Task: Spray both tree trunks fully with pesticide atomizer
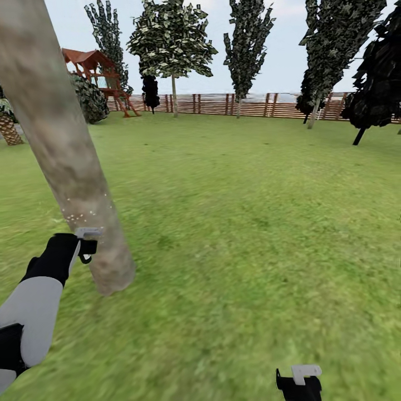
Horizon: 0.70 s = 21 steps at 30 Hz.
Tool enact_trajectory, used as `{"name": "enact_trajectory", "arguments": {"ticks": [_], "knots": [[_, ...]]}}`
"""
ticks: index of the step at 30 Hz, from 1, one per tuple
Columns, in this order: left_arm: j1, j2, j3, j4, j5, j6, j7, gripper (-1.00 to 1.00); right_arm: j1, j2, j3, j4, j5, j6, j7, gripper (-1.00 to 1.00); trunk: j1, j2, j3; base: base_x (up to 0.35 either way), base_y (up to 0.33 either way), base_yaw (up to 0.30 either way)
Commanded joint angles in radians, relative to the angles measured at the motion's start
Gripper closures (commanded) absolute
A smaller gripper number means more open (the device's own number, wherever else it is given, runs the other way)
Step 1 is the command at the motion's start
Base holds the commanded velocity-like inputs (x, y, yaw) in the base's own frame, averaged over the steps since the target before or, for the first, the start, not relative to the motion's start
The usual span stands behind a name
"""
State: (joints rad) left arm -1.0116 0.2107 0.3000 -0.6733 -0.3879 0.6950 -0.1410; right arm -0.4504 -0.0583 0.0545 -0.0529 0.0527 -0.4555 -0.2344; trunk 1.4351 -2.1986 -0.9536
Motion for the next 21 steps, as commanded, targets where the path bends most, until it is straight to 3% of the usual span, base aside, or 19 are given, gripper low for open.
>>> {"name": "enact_trajectory", "arguments": {"ticks": [1, 7, 19, 21], "knots": [[-0.001, 0.000, 0.004, -0.001, -0.011, 0.003, -0.009, 1.00, -0.001, 0.000, 0.005, 0.000, 0.006, 0.000, -0.008, -1.00, 0.000, 0.000, -0.001, 0.116, -0.274, 0.000], [0.000, 0.008, 0.004, 0.000, -0.012, 0.003, -0.008, 1.00, -0.001, 0.000, 0.005, -0.001, 0.006, 0.000, -0.008, -1.00, 0.000, 0.000, -0.001, 0.118, -0.275, 0.051], [0.000, 0.012, 0.008, 0.000, -0.014, 0.004, 0.010, 1.00, -0.001, 0.002, 0.005, 0.001, 0.006, 0.000, -0.008, -1.00, 0.000, 0.000, -0.001, 0.117, -0.274, 0.269], [-0.001, 0.013, 0.012, 0.000, -0.013, 0.005, 0.043, 1.00, -0.001, 0.002, 0.005, 0.001, 0.006, 0.000, -0.008, -1.00, 0.000, 0.000, -0.001, 0.120, -0.274, 0.277]]}}
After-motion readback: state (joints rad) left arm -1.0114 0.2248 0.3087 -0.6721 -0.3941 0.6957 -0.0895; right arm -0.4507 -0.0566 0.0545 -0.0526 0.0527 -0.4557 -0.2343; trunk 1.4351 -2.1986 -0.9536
